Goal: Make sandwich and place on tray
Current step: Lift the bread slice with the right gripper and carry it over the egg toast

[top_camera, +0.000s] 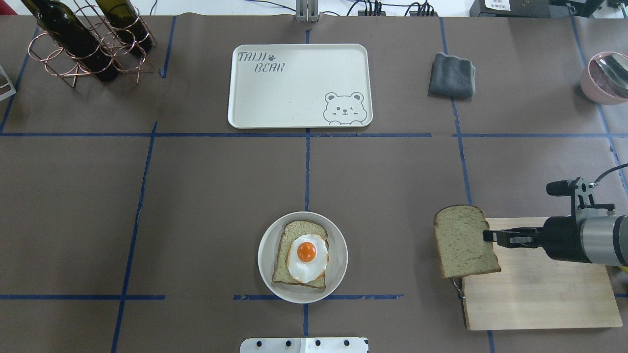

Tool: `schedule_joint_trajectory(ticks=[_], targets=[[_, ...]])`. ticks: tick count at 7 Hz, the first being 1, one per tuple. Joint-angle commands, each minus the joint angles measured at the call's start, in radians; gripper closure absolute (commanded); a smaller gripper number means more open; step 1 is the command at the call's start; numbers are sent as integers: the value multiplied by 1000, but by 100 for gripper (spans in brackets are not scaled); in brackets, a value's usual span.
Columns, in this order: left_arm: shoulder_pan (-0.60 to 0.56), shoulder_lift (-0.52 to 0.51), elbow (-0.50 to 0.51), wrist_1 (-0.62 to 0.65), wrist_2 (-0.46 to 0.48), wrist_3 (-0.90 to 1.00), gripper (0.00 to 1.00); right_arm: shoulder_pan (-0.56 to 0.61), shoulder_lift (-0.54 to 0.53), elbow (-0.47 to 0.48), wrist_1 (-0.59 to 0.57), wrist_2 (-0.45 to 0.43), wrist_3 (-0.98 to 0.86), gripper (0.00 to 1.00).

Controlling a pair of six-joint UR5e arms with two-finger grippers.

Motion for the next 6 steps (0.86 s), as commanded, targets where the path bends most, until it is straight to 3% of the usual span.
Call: schedule_joint_trajectory(ticks=[1, 3, 6], targets=[[0, 2, -1, 0, 0, 0, 0, -2, 151, 3, -98, -5, 87, 100], [0, -1, 2, 0, 0, 2, 0, -3, 301, 4, -260, -12, 126, 100], [0, -1, 4, 0, 0, 2, 0, -101, 549, 6, -573, -128, 209, 100]])
